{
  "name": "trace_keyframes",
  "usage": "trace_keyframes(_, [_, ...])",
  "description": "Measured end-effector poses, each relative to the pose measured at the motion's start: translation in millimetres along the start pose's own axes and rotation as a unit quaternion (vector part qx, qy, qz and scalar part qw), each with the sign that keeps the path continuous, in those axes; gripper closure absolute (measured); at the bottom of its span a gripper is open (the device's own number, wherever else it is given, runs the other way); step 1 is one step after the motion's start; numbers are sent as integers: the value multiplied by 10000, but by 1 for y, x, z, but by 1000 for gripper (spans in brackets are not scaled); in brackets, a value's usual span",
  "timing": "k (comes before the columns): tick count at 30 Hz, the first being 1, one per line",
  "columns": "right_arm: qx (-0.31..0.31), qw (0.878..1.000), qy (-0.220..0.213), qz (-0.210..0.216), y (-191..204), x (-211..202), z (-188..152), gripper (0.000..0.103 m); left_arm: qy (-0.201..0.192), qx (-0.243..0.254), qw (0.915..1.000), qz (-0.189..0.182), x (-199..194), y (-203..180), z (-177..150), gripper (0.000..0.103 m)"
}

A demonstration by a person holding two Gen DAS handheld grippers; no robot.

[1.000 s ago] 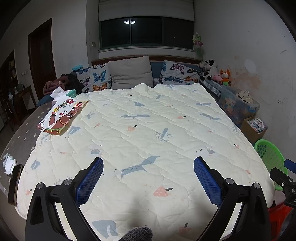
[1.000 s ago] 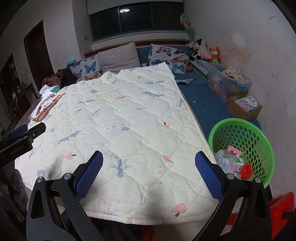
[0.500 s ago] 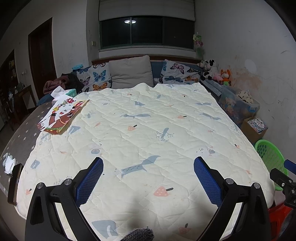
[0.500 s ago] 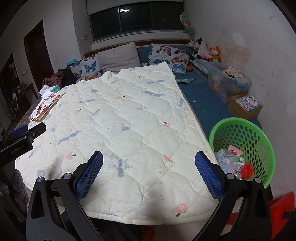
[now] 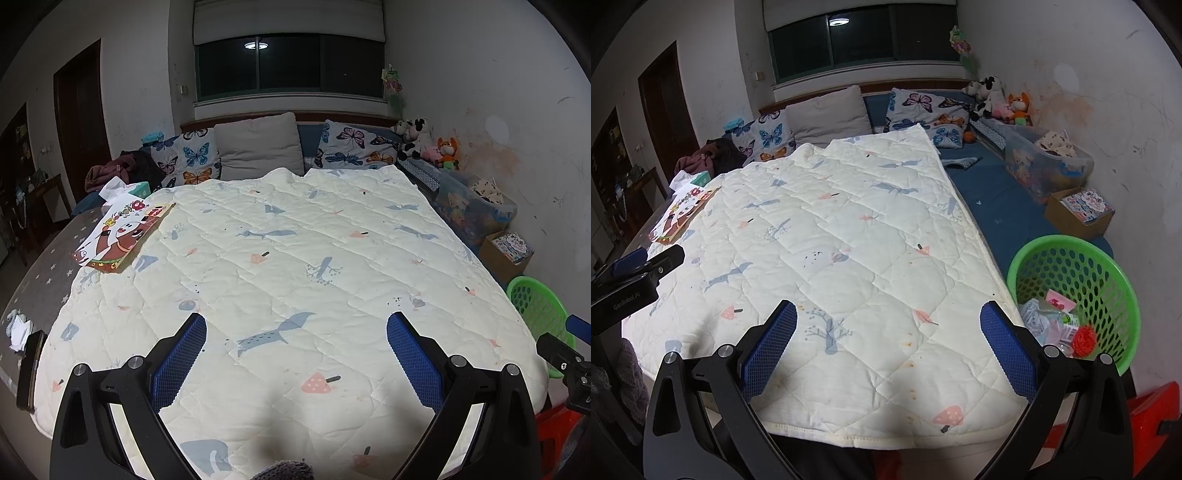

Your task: Collect trash

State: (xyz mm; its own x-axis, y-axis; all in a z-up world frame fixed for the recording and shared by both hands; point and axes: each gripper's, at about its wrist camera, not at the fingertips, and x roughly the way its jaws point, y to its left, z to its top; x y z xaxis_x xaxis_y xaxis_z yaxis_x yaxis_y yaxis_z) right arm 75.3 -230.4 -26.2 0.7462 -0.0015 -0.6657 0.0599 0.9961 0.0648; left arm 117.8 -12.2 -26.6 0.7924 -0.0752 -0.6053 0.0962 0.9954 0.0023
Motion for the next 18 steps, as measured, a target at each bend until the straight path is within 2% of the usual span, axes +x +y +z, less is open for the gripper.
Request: trace_keyframes(18, [61,9999,-13,-81,-4,-2,-3,4,11,220,9996,-183,-5,-20,0,8])
